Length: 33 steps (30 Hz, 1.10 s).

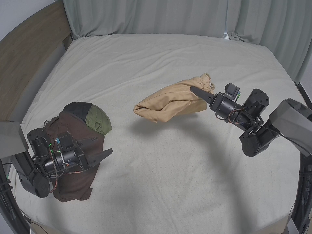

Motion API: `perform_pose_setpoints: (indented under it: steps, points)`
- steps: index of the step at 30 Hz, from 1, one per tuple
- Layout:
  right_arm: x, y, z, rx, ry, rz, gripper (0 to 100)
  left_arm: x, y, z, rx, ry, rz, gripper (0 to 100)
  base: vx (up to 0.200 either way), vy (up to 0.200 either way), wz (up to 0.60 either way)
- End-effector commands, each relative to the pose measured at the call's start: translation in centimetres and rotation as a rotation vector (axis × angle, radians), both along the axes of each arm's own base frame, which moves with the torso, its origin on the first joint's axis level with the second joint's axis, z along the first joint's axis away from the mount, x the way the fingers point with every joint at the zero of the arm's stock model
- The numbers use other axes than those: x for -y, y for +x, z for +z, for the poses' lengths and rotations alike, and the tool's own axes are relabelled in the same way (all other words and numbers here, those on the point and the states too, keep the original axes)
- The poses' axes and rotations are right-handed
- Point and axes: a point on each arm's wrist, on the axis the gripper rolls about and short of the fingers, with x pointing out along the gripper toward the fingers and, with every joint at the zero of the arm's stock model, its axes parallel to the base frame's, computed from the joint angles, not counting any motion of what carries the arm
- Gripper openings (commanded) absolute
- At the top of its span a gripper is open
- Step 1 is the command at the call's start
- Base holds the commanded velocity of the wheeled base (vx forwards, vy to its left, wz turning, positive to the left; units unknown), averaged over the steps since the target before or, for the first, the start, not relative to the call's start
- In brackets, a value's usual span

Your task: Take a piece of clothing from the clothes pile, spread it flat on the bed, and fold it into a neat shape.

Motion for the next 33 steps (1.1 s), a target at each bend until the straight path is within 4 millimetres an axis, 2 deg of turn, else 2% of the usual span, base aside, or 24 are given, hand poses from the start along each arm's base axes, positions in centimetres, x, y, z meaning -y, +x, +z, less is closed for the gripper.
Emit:
perform_pose_setpoints:
  steps: [1, 8, 13, 20, 25, 28, 31, 32, 33]
  points:
    - [-0.1, 1.2, -1.5, -0.021, -0.001, -0.004, 0, 0.0, 0.0, 0.0, -0.002, 0.0, -0.001, 100, 0.0, 0.0, 0.0]
    - [-0.3, 2.3, -2.1, -0.023, 0.004, -0.005, 0, -0.1, 0.0, -0.1, -0.005, -0.002, -0.008, 100, 0.0, 0.0, 0.0]
    - [-0.3, 3.0, -1.7, -0.002, 0.013, -0.009, 0, -0.1, 0.0, -0.2, -0.006, -0.002, -0.008, 100, 0.0, 0.0, 0.0]
    - [0.2, 5.2, -0.1, 0.017, 0.019, -0.032, 0, -0.1, 0.0, -0.2, -0.006, -0.002, -0.007, 100, 0.0, 0.0, 0.0]
    - [0.4, 6.8, -0.4, 0.02, 0.02, -0.043, 0, -0.1, 0.0, -0.2, -0.009, -0.004, -0.017, 100, 0.0, 0.0, 0.0]
    - [0.2, 7.5, -1.2, 0.004, 0.016, -0.043, 0, -0.1, 0.0, -0.2, -0.011, -0.005, -0.019, 100, 0.0, 0.0, 0.0]
    - [0.5, 8.2, -2.9, -0.02, 0.008, -0.055, 0, -0.1, 0.0, -0.3, -0.012, -0.005, -0.02, 100, 0.0, 0.0, 0.0]
    - [0.6, 8.5, -4.5, -0.047, 0.0, -0.058, 0, -0.2, 0.0, -0.3, -0.011, -0.005, -0.019, 100, 0.0, 0.0, 0.0]
    - [0.6, 8.5, -4.5, -0.045, -0.001, -0.059, 0, -0.1, 0.0, -0.3, -0.011, -0.005, -0.02, 100, 0.0, 0.0, 0.0]
